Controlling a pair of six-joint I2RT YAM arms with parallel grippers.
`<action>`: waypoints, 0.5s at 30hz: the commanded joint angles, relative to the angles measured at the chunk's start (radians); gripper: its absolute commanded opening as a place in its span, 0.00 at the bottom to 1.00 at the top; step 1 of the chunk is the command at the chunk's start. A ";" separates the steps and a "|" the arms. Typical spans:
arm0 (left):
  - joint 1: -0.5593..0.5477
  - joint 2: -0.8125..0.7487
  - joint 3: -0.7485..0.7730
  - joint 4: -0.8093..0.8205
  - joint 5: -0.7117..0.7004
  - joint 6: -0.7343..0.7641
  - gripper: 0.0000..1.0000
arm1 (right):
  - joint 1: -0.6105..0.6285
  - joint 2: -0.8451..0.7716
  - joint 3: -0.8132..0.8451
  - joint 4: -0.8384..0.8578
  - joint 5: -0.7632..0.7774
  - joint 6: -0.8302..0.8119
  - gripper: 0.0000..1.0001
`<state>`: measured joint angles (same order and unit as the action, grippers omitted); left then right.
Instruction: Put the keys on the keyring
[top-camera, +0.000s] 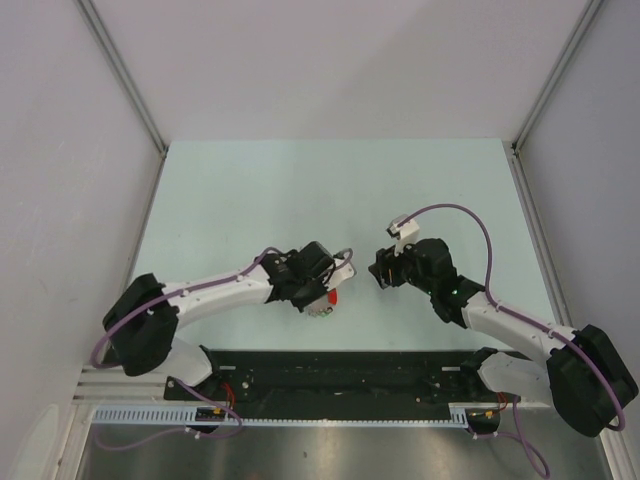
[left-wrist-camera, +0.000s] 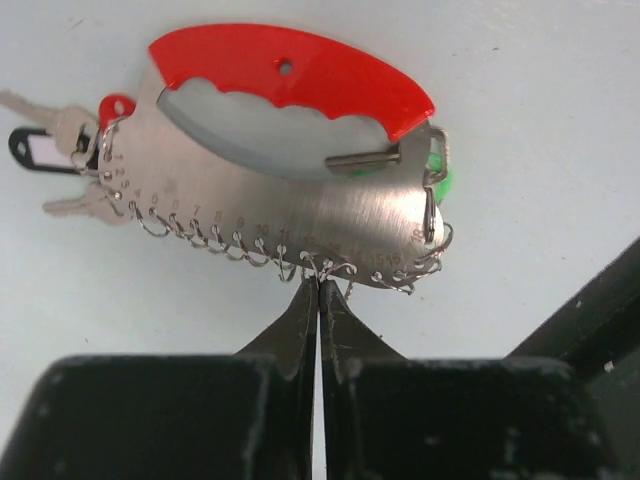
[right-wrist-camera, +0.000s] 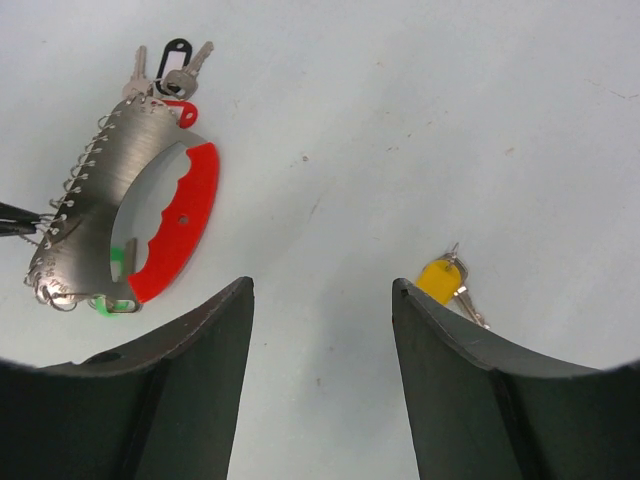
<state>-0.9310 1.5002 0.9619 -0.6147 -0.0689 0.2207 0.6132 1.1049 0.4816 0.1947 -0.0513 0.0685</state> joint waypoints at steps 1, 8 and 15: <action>-0.005 -0.106 -0.092 0.167 -0.106 -0.116 0.00 | -0.004 -0.010 -0.001 0.054 -0.050 0.019 0.61; -0.002 -0.257 -0.265 0.458 -0.198 -0.257 0.01 | -0.004 0.012 -0.021 0.133 -0.180 0.076 0.61; 0.046 -0.385 -0.494 0.849 -0.266 -0.365 0.00 | 0.000 0.064 -0.034 0.274 -0.297 0.155 0.61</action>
<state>-0.9226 1.1816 0.5671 -0.0750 -0.2897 -0.0528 0.6132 1.1374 0.4541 0.3317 -0.2489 0.1661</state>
